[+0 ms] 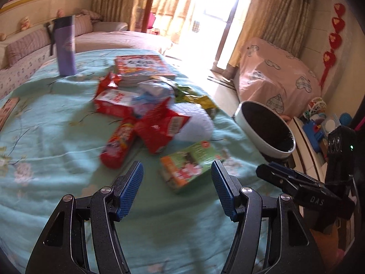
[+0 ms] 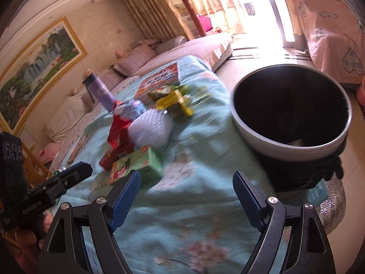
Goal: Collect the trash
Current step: 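Grasp the red can with the left tool while the right grasps the green milk carton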
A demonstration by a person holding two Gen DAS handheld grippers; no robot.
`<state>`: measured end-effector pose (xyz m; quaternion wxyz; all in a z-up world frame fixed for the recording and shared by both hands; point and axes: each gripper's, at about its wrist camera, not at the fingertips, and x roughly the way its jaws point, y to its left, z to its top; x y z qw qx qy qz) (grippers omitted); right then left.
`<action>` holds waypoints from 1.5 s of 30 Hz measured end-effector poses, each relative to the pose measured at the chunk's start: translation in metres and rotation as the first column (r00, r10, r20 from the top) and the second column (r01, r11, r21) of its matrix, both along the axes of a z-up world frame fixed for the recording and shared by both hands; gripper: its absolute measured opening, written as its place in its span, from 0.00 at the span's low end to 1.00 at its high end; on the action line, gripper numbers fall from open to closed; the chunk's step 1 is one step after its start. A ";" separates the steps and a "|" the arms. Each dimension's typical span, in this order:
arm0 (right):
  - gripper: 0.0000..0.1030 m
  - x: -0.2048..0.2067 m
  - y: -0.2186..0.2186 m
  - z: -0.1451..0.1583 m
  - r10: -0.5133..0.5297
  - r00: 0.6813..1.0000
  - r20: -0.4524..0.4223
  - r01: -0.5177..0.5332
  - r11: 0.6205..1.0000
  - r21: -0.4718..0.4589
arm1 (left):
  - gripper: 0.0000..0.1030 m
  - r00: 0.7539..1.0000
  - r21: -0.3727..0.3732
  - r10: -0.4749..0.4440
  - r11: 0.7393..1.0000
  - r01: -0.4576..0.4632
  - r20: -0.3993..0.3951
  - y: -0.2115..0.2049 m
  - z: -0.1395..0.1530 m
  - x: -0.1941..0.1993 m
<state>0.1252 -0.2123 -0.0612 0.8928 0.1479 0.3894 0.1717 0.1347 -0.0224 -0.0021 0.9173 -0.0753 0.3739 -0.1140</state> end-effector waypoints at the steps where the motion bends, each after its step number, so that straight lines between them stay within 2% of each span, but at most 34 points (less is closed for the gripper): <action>1: 0.82 -0.001 0.008 0.000 0.018 1.000 0.000 -0.018 1.000 -0.006 | 0.61 1.000 -0.001 0.012 1.000 -0.012 -0.004 0.005 -0.001 0.000; 4: 0.83 -0.003 0.029 -0.001 0.071 0.997 0.003 -0.071 0.997 -0.028 | 0.61 0.999 0.007 0.037 0.999 -0.037 -0.017 0.020 -0.007 0.000; 8: 0.97 -0.006 0.054 -0.002 0.135 0.991 0.012 -0.134 0.988 -0.070 | 0.61 0.998 0.039 0.054 0.998 -0.053 -0.040 0.037 -0.012 0.006; 15: 0.97 0.006 0.089 -0.011 0.205 0.979 -0.001 -0.202 0.964 -0.174 | 0.61 0.995 0.094 0.021 0.996 -0.012 -0.098 0.056 -0.024 0.034; 20: 0.97 0.018 0.106 -0.019 0.240 0.971 -0.024 -0.239 0.946 -0.221 | 0.64 0.990 0.064 -0.036 0.997 0.044 -0.133 0.060 -0.032 0.059; 25: 0.97 0.032 0.110 -0.021 0.233 0.972 -0.036 -0.235 0.943 -0.236 | 0.65 0.986 0.061 -0.033 0.997 0.044 -0.165 0.057 -0.045 0.083; 28: 0.97 0.040 0.108 -0.027 0.239 0.968 -0.071 -0.248 0.948 -0.197 | 0.62 0.985 0.076 -0.024 0.996 0.037 -0.168 0.052 -0.051 0.089; 29: 0.95 0.041 0.107 -0.027 0.237 0.968 -0.077 -0.247 0.952 -0.183 | 0.57 0.986 0.080 -0.024 0.996 0.038 -0.167 0.051 -0.052 0.089; 30: 0.95 0.042 0.105 -0.027 0.233 0.970 -0.075 -0.242 0.955 -0.170 | 0.43 0.985 0.087 -0.026 0.995 0.041 -0.168 0.049 -0.053 0.088; 31: 0.91 0.041 0.102 -0.026 0.229 0.971 -0.070 -0.238 0.958 -0.161 | 0.39 0.985 0.093 -0.029 0.995 0.045 -0.168 0.047 -0.054 0.087; 39: 0.89 0.029 0.080 -0.018 0.171 0.985 -0.037 -0.174 0.978 -0.112 | 0.36 0.992 0.050 -0.012 0.999 0.018 -0.123 0.049 -0.043 0.058; 45: 0.89 0.013 0.054 -0.008 0.120 0.993 -0.012 -0.120 0.990 -0.075 | 0.34 0.996 0.022 -0.040 0.999 0.042 -0.083 0.037 -0.029 0.027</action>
